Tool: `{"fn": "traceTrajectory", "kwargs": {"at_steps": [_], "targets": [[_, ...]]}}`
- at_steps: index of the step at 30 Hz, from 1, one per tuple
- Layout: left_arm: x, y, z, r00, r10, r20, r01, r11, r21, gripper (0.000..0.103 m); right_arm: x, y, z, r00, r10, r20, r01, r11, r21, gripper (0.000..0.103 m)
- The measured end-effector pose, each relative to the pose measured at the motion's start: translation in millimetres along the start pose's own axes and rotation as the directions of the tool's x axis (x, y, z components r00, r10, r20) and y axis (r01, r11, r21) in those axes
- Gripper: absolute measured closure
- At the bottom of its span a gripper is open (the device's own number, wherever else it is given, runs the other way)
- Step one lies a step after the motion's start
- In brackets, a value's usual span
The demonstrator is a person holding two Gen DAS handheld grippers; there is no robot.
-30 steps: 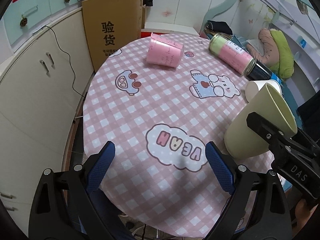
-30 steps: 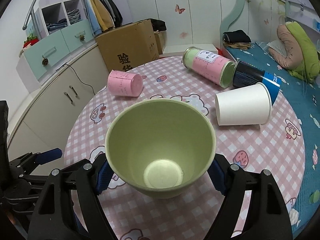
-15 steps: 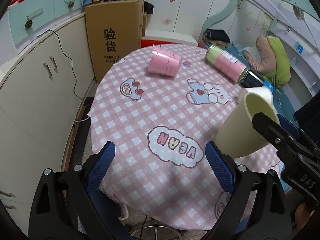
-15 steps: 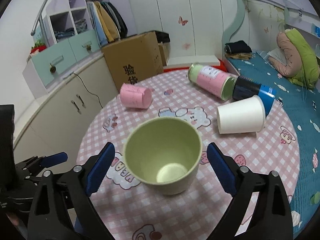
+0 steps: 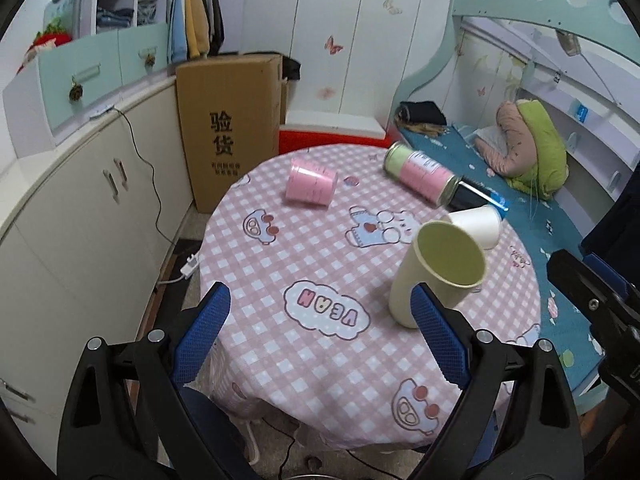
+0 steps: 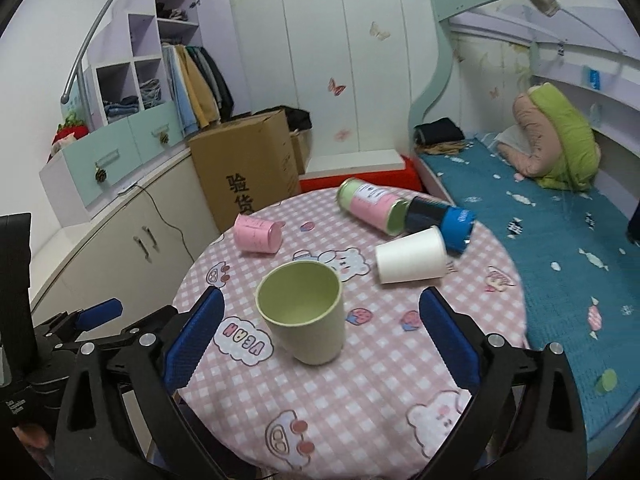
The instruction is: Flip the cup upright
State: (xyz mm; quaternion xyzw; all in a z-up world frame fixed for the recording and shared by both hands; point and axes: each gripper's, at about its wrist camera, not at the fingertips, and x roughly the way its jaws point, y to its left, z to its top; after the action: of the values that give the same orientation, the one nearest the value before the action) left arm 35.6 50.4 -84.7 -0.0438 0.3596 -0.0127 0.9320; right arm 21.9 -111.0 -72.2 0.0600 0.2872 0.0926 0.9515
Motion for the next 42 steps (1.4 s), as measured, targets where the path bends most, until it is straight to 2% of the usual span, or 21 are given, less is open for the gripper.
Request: {"fn": "traceTrajectory", "kwargs": {"at_steps": [11, 16, 20, 26, 42], "targets": [[-48, -27, -10, 0.996, -0.029, 0.082, 0.024, 0.998, 0.061, 0.011, -62, -2, -5, 0.995, -0.053, 0.085, 0.054, 0.999, -0.011, 0.008], [-68, -35, -17, 0.992, -0.02, 0.123, 0.009, 0.996, 0.088, 0.01, -82, 0, -12, 0.99, -0.079, 0.113, 0.082, 0.996, -0.021, 0.007], [-81, -41, -22, 0.987, -0.025, 0.156, 0.009, 0.995, 0.103, 0.01, -95, 3, -17, 0.986, -0.096, 0.135, 0.1, 0.995, -0.028, 0.007], [-102, -47, -27, 0.969, -0.005, 0.246, -0.024, 0.993, 0.114, 0.009, -110, 3, -21, 0.979, -0.113, 0.171, 0.121, 0.992, -0.036, 0.007], [-112, -52, -25, 0.964, -0.022, 0.264, -0.011, 0.992, 0.125, 0.008, -118, 5, -22, 0.975, -0.11, 0.193, 0.12, 0.992, -0.043, 0.007]]}}
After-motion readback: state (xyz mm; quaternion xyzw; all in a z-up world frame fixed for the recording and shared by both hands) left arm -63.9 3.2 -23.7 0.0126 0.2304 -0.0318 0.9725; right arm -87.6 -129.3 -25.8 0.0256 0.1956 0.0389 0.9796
